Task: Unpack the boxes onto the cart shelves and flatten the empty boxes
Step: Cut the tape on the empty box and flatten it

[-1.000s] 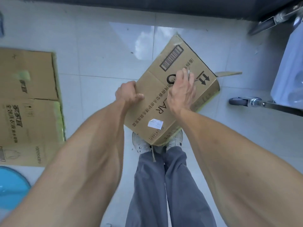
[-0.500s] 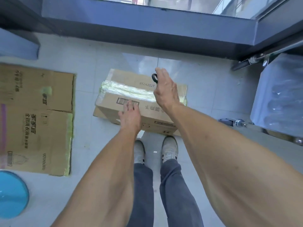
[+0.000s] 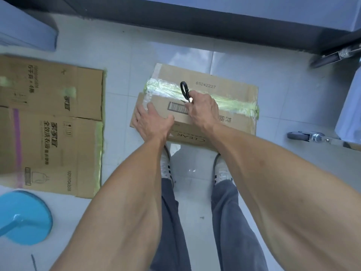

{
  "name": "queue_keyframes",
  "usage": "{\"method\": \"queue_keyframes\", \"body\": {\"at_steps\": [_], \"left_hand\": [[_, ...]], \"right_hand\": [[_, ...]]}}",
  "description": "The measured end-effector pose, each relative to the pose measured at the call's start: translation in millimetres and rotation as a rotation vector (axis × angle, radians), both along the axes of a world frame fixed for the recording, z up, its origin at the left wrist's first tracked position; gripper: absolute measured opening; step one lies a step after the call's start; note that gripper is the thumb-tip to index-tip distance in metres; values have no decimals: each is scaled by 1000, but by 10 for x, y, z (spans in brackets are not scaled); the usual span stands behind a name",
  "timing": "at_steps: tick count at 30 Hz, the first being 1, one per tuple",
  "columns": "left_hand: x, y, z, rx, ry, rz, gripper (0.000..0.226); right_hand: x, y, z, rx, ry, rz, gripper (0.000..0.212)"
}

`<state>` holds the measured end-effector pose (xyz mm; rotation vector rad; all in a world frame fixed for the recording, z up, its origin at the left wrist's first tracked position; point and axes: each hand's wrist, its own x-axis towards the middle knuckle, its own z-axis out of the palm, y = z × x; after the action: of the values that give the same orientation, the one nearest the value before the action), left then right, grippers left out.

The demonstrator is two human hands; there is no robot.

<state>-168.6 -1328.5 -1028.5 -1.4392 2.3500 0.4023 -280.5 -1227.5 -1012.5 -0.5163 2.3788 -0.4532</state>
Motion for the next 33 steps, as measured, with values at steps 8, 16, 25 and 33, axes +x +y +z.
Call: {"method": "queue_keyframes", "body": {"at_steps": [8,16,25,33], "left_hand": [[-251,-299,-106,150,94,302,55],[-251,-509,-270,271,53,445,30],[-223,-566,-451,231,1,374,35],[-221,-428,-392,186,-35,333,25]], "right_hand": [[-28,-957,-133,60,71,301,13],[-27,-1374,-283,171,240,338,23],[-38,-1328,-426,142,233,589,23],[68,-1261,-328,151,243,668,22]]}}
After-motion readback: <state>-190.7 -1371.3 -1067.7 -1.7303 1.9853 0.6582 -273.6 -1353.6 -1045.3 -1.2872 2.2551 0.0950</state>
